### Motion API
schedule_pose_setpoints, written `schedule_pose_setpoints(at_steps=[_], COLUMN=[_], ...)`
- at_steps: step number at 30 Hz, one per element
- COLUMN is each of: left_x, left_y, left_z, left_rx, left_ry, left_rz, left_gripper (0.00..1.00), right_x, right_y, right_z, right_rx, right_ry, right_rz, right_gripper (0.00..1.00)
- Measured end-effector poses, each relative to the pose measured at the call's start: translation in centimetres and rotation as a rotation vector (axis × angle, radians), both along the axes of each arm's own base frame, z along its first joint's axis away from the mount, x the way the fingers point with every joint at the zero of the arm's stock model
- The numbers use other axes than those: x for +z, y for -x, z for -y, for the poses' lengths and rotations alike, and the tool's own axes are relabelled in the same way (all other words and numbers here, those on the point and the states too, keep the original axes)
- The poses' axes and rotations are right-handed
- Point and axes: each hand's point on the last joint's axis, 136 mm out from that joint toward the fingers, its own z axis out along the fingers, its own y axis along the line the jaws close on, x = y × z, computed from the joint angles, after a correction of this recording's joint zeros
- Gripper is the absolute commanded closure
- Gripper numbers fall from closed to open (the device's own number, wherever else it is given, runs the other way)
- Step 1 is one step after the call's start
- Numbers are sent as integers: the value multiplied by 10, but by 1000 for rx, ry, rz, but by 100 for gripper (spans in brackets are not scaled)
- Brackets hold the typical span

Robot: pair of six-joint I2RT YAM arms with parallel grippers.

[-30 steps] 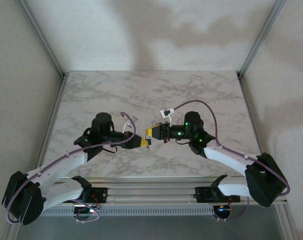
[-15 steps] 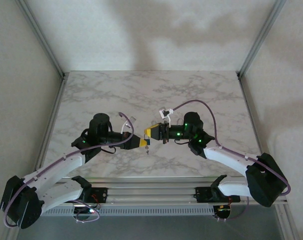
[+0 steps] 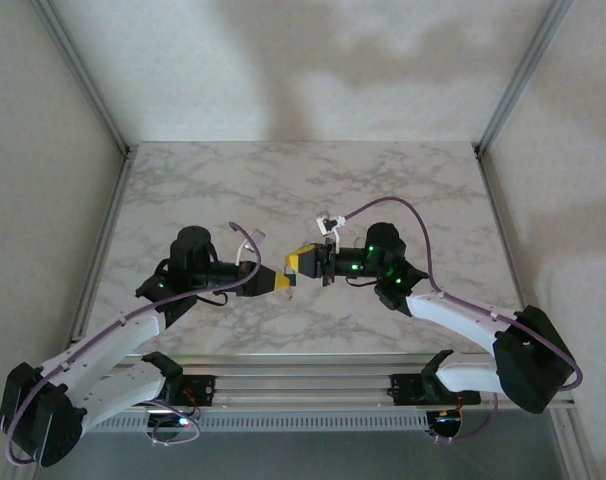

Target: Lock with the key

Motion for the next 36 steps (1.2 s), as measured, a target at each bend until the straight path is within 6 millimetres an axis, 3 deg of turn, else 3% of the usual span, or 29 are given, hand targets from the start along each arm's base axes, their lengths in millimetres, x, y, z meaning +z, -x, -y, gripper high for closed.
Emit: schedule_pose_setpoints(at_steps=[10,27,33,36], left_x=[14,8,5,6], left_y=[0,0,0,-3], left_z=[-7,-9,-10,-11], left_rx=[14,18,19,31], left_ry=[37,40,38,39], left_rz=[24,7,2,10], left_gripper=[100,100,100,100], right_x=[15,9,6,3], right_y=[2,1,2,6], right_z=[-7,-9,-9,-11], right_rx=[-2,1,4,17], right_ry=[-20,0,14,25], right_rz=[57,40,27,20], right_gripper=[100,100,85,83])
